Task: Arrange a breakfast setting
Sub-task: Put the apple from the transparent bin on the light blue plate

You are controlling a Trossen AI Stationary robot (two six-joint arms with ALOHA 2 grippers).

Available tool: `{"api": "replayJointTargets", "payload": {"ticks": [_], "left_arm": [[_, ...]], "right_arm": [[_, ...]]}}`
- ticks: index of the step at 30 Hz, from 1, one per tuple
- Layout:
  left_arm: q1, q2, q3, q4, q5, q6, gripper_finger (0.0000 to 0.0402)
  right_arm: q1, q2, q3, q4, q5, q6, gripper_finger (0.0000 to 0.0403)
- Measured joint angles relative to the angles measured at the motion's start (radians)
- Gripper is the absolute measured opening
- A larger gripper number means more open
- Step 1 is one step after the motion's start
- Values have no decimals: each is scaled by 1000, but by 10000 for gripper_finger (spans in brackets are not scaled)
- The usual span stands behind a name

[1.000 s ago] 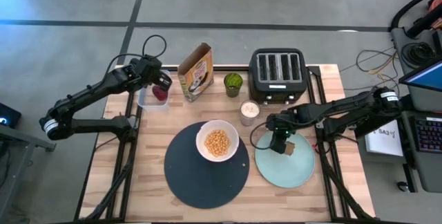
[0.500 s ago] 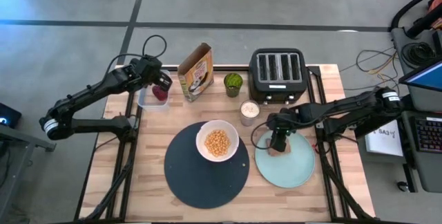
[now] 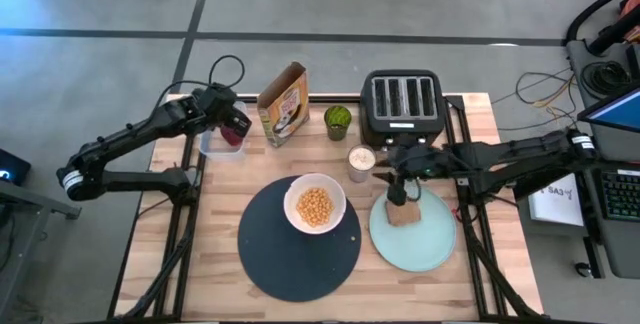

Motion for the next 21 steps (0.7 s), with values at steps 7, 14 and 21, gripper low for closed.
{"api": "replayJointTargets", "payload": {"ticks": [7, 14, 21], "left_arm": [[-4, 0, 0, -94, 37, -76, 2], [-4, 0, 0, -103, 37, -182, 2], [-4, 12, 0, -101, 37, -185, 34]], "right_arm": [[0, -50, -5, 185, -8, -162, 113], [0, -49, -8, 292, -11, -329, 107], [-2, -72, -8, 306, -10, -447, 111]]}}
